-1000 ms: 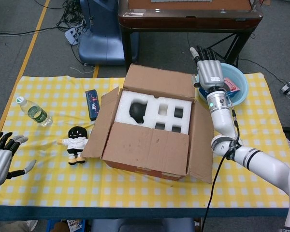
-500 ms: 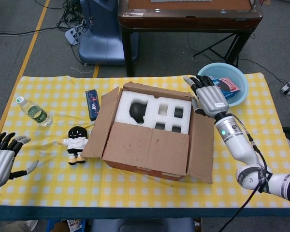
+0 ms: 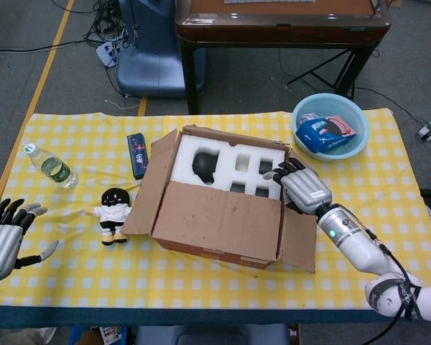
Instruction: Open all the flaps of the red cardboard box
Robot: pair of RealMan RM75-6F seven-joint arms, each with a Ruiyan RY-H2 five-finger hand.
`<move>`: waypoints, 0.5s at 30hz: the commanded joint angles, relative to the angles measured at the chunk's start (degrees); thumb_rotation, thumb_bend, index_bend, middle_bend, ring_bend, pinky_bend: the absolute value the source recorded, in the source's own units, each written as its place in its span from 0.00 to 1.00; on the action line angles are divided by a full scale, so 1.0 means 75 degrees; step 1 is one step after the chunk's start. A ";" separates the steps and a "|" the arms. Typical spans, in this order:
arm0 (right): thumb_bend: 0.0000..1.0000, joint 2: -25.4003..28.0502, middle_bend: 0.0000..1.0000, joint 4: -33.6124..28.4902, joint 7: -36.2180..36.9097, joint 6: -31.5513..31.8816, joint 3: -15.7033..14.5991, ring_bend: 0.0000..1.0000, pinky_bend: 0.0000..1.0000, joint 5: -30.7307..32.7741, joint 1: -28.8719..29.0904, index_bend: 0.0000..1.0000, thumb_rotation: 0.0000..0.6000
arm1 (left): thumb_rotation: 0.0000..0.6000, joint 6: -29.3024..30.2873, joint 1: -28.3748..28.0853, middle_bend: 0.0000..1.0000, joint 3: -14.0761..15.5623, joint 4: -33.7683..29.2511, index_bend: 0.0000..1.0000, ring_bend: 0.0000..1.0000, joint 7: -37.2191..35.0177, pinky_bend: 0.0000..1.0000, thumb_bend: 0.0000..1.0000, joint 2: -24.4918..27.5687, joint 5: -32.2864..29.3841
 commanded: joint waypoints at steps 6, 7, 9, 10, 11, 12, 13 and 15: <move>1.00 -0.0318 0.22 0.0040 -0.0133 -0.0116 -0.0181 0.10 0.01 0.0083 0.0229 0.24 1.00 | 0.42 -0.0038 0.0055 0.20 0.0015 0.0174 0.28 0.08 -0.0178 0.00 0.27 -0.0013 -0.0060; 1.00 -0.0336 0.22 0.0025 -0.0181 -0.0117 -0.0215 0.10 0.01 0.0098 0.0258 0.25 1.00 | 0.42 -0.0058 0.0056 0.20 0.0016 0.0196 0.29 0.08 -0.0206 0.00 0.27 -0.0012 -0.0073; 1.00 -0.0367 0.22 0.0000 -0.0234 -0.0094 -0.0250 0.10 0.01 0.0128 0.0294 0.26 1.00 | 0.41 -0.0072 0.0057 0.20 0.0016 0.0228 0.29 0.08 -0.0234 0.00 0.27 -0.0016 -0.0072; 1.00 -0.0385 0.22 -0.0005 -0.0275 -0.0071 -0.0271 0.10 0.01 0.0147 0.0317 0.26 1.00 | 0.41 -0.0077 0.0057 0.20 0.0016 0.0242 0.29 0.08 -0.0249 0.00 0.27 -0.0021 -0.0060; 1.00 -0.0398 0.22 -0.0004 -0.0311 -0.0052 -0.0289 0.10 0.01 0.0162 0.0334 0.26 1.00 | 0.41 -0.0081 0.0059 0.20 0.0021 0.0249 0.29 0.08 -0.0261 0.00 0.27 -0.0021 -0.0047; 1.00 -0.0408 0.22 -0.0005 -0.0351 -0.0031 -0.0309 0.10 0.01 0.0176 0.0351 0.26 1.00 | 0.41 -0.0080 0.0061 0.20 0.0022 0.0255 0.29 0.08 -0.0270 0.00 0.27 -0.0023 -0.0037; 1.00 -0.0416 0.22 -0.0010 -0.0396 -0.0012 -0.0334 0.10 0.01 0.0200 0.0372 0.26 1.00 | 0.41 -0.0077 0.0063 0.20 0.0020 0.0263 0.29 0.08 -0.0278 0.00 0.27 -0.0025 -0.0027; 1.00 -0.0418 0.22 -0.0026 -0.0449 0.0017 -0.0363 0.10 0.01 0.0238 0.0400 0.27 1.00 | 0.41 -0.0069 0.0069 0.20 0.0016 0.0273 0.29 0.08 -0.0292 0.00 0.27 -0.0031 -0.0022</move>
